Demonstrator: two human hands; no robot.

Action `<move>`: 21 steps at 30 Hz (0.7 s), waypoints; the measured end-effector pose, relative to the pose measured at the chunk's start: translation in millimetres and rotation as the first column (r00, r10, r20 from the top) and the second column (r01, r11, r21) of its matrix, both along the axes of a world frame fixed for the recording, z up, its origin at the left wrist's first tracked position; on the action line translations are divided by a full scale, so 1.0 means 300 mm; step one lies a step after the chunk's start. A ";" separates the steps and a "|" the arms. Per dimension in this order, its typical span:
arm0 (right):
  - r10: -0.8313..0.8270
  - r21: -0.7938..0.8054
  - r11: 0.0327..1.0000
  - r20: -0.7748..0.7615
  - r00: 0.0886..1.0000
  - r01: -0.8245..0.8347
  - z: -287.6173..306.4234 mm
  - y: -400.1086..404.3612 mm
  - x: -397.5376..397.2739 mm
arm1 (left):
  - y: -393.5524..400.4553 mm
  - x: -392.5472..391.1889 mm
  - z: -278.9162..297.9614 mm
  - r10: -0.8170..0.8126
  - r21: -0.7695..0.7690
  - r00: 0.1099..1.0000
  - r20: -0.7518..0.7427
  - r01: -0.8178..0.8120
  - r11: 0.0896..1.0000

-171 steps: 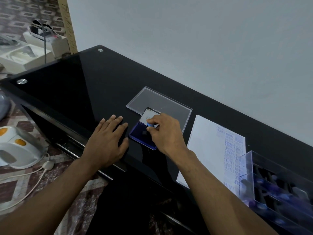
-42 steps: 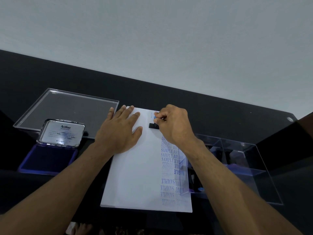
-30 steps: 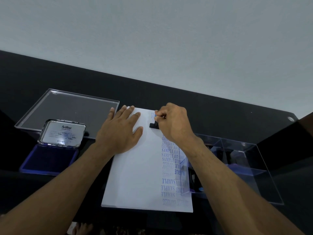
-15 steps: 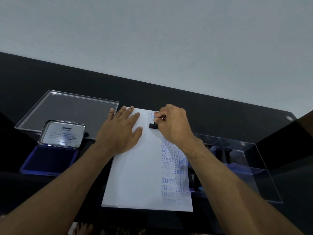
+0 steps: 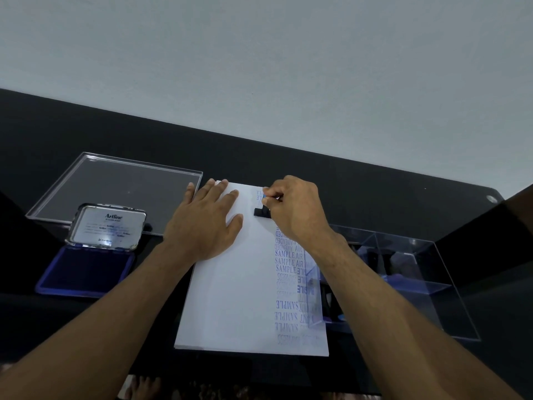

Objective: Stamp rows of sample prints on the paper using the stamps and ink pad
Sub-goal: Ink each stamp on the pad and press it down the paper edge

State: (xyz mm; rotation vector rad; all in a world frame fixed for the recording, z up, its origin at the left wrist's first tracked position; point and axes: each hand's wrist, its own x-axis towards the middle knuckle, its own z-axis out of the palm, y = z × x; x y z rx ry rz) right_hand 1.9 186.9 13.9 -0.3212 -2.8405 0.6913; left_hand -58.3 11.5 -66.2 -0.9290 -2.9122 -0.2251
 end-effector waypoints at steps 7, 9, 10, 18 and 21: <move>-0.229 -0.350 0.928 -0.269 0.935 0.127 0.012 0.060 0.049 | -0.006 0.000 -0.005 -0.002 0.025 1.000 0.006 0.002 1.000; -0.374 -0.532 0.825 -0.260 0.890 0.191 0.022 0.091 0.068 | -0.006 0.003 -0.004 -0.005 0.033 1.000 0.007 0.004 0.999; -0.417 -0.574 0.789 -0.242 0.876 0.217 0.024 0.101 0.077 | -0.005 0.004 -0.004 -0.004 0.032 1.000 0.005 0.004 0.999; -0.445 -0.607 0.758 -0.214 0.869 0.239 0.001 0.104 0.097 | -0.006 0.001 -0.004 -0.005 0.026 1.000 0.009 0.005 1.000; -0.431 -0.584 0.777 -0.224 0.874 0.234 -0.002 0.102 0.099 | -0.005 0.002 -0.003 -0.006 0.026 1.000 0.012 0.005 1.000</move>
